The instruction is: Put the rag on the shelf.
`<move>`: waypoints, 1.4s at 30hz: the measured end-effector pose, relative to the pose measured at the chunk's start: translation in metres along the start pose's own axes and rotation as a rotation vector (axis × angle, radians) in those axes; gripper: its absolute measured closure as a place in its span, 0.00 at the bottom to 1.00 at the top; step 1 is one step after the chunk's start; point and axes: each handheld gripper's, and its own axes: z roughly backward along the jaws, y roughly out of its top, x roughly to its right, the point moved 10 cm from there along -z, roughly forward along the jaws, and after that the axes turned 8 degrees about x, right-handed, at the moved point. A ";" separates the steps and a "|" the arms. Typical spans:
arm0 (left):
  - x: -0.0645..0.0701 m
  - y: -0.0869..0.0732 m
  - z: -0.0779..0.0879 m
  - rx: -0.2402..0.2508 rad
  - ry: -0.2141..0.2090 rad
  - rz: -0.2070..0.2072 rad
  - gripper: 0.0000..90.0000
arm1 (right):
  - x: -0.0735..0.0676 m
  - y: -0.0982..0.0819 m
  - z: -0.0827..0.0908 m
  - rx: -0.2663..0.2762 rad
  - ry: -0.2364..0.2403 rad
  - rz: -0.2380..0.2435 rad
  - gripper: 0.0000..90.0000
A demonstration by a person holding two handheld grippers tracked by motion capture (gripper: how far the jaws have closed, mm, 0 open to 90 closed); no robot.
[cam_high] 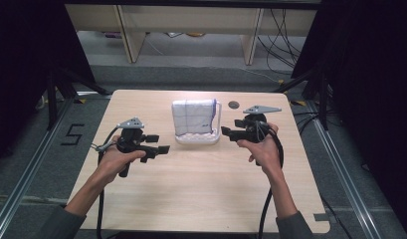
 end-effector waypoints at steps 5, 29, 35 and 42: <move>0.004 -0.010 -0.003 -0.014 -0.015 0.007 0.31 | -0.004 -0.011 -0.001 -0.026 0.000 0.004 0.41; 0.022 -0.079 -0.001 -0.064 -0.003 -0.033 0.28 | -0.015 -0.065 -0.001 -0.125 0.017 0.022 0.36; 0.030 -0.097 0.003 -0.091 -0.017 -0.040 0.27 | -0.020 -0.075 0.001 -0.131 0.015 0.039 0.36; 0.039 -0.109 0.010 -0.100 -0.024 -0.057 0.26 | -0.029 -0.093 0.009 -0.141 0.016 0.042 0.36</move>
